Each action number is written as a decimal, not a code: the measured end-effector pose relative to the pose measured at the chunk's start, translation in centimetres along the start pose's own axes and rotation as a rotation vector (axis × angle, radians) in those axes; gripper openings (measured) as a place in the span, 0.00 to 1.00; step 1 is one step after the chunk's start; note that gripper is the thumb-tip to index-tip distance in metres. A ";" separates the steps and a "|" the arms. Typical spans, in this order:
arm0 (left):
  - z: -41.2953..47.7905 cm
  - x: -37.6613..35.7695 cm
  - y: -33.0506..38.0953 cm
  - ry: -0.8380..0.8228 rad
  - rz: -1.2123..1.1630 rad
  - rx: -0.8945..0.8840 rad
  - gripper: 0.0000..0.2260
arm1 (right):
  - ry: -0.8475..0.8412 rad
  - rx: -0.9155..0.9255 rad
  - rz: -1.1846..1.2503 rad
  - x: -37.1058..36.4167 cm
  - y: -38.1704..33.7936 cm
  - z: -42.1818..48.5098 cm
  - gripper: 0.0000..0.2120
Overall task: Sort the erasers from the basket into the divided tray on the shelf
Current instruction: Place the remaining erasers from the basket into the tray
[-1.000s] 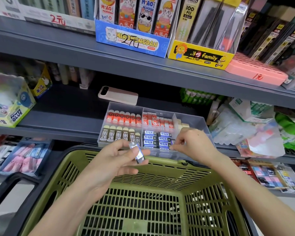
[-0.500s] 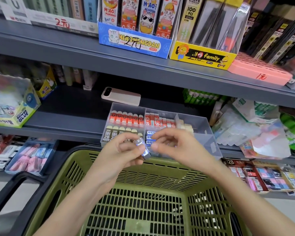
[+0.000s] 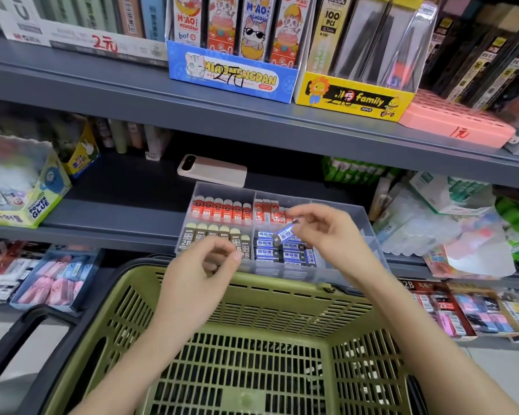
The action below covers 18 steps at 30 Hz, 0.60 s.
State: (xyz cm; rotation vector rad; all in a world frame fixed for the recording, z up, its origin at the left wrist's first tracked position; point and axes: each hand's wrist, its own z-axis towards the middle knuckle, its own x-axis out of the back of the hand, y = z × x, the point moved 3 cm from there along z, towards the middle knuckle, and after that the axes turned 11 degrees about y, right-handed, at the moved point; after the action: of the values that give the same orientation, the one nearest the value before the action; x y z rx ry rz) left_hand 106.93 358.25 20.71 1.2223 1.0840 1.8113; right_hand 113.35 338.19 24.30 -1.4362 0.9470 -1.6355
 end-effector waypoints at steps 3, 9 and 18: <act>-0.1 0.6 -0.1 0.093 0.123 -0.101 0.04 | -0.149 -0.012 -0.174 -1.2 0.3 2.4 0.11; 0.0 1.7 -0.3 0.177 0.251 -0.143 0.07 | -0.103 0.250 -0.510 -4.0 0.1 3.1 0.08; 0.1 2.0 -0.8 0.206 0.285 -0.162 0.07 | -0.102 0.495 -0.736 -4.1 0.6 1.2 0.15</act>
State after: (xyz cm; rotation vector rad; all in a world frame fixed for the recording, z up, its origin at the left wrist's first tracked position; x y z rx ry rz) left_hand 106.49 360.33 20.74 1.1583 0.8841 2.2369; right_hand 114.90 341.47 22.06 -1.5672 -0.1014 -2.0837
